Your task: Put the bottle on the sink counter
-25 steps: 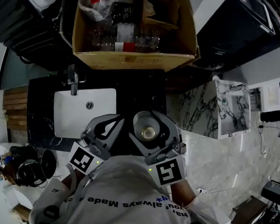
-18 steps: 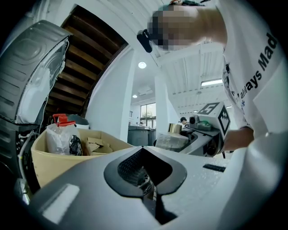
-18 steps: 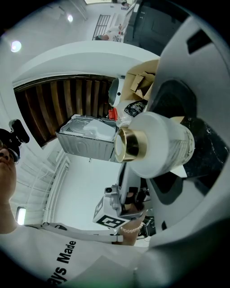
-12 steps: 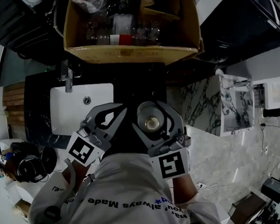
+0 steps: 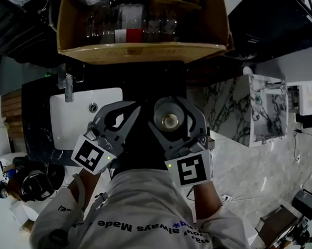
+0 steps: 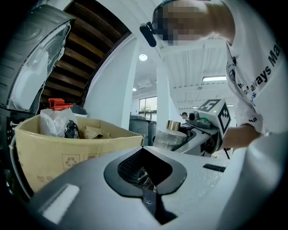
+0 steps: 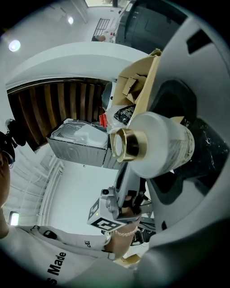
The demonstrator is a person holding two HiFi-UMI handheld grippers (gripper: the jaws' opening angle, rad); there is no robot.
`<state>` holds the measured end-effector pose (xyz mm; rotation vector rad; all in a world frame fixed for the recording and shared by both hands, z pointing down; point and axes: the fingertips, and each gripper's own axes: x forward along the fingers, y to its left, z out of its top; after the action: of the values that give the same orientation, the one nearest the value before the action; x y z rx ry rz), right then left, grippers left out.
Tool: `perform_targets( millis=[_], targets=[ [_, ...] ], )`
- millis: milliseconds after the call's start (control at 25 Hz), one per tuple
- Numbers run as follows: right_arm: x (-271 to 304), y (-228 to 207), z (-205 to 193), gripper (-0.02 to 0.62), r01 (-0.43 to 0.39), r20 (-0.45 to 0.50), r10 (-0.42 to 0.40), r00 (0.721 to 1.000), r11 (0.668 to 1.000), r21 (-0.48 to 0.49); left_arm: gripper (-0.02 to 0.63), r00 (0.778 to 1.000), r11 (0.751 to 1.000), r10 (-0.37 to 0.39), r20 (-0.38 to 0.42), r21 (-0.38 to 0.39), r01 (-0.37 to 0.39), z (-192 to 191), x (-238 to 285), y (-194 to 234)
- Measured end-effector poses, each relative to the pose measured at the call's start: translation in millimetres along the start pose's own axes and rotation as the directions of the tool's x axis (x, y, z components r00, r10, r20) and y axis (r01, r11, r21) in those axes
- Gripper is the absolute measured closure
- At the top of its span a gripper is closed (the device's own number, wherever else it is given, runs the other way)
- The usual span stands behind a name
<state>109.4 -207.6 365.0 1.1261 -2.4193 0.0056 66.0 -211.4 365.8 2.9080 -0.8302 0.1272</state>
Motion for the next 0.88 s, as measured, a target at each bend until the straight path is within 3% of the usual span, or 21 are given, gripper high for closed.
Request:
perform_targets(
  millis=[880],
  targets=[
    [81,-24,-90,0.262,0.009,-0.076,-0.005,0.997,0.999,0.049,0.603,0.998,0.999,0.007,-0.058,-0.045,-0.009,-87,56,47]
  ],
)
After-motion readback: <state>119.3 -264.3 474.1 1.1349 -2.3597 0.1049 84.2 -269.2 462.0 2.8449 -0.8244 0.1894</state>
